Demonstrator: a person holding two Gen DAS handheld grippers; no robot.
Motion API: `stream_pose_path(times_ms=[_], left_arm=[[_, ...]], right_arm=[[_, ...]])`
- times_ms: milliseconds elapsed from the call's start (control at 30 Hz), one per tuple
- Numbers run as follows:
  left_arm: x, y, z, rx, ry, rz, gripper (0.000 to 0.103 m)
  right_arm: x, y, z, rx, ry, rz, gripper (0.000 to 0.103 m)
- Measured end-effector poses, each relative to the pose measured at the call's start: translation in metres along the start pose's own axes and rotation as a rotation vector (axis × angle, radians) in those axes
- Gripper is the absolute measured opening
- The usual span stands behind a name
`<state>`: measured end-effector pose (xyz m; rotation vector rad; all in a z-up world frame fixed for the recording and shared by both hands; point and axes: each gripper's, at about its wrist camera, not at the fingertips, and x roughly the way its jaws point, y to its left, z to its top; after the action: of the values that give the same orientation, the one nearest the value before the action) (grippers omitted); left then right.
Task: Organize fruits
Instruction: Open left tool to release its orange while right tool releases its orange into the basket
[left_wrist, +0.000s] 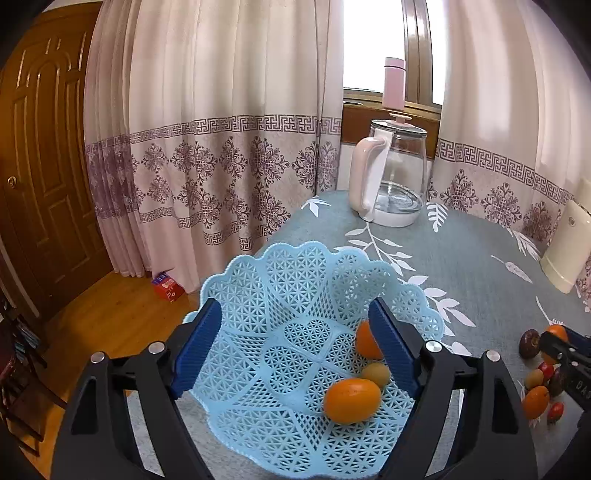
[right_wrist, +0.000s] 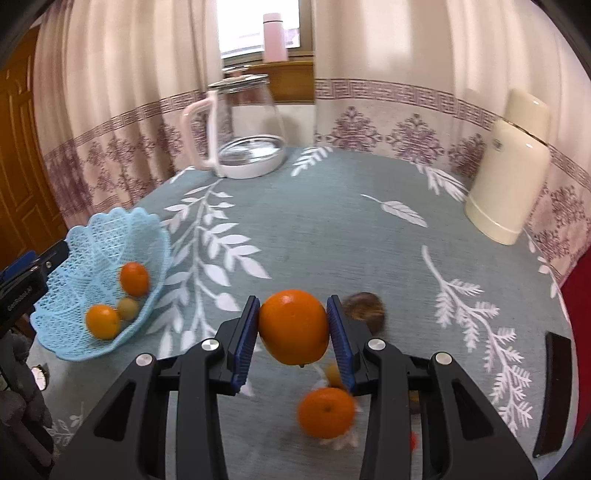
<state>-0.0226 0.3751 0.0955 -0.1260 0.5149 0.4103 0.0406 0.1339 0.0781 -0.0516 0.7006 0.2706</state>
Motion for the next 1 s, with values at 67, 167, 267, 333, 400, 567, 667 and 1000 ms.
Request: stream_pose_path(times_ms=[67,167,267,333,400,567,667,1000], left_arm=[[-0.001,0.004,0.001,-0.008,-0.004,0.0,0.085],[-0.001,0.01,0.001,-0.019,-0.005,0.001,0.086],[0.0,0.016,0.0,-0.031,-0.004,0.002,0.086],[0.0,0.02,0.001,-0.038,-0.004,0.007,0.086],[-0.001,0.024,0.003,-0.048,-0.006,0.008,0.086],[-0.005,0.032,0.007,-0.061,-0.02,0.015,0.086],[-0.007,0.036,0.009,-0.07,-0.026,0.019,0.09],[-0.005,0.043,0.01,-0.103,-0.02,0.031,0.098]], right_arm=[[0.002,0.008,0.002,0.002,0.009,0.042,0.038],[0.003,0.022,0.006,-0.002,0.016,0.104,0.038],[0.005,0.04,0.009,-0.023,0.02,0.166,0.038],[0.006,0.055,0.012,-0.042,0.021,0.208,0.038],[0.007,0.065,0.013,-0.052,0.025,0.236,0.038],[0.018,0.094,0.017,-0.079,0.043,0.302,0.038],[0.026,0.107,0.019,-0.093,0.061,0.326,0.038],[0.033,0.11,0.02,-0.081,0.053,0.323,0.046]])
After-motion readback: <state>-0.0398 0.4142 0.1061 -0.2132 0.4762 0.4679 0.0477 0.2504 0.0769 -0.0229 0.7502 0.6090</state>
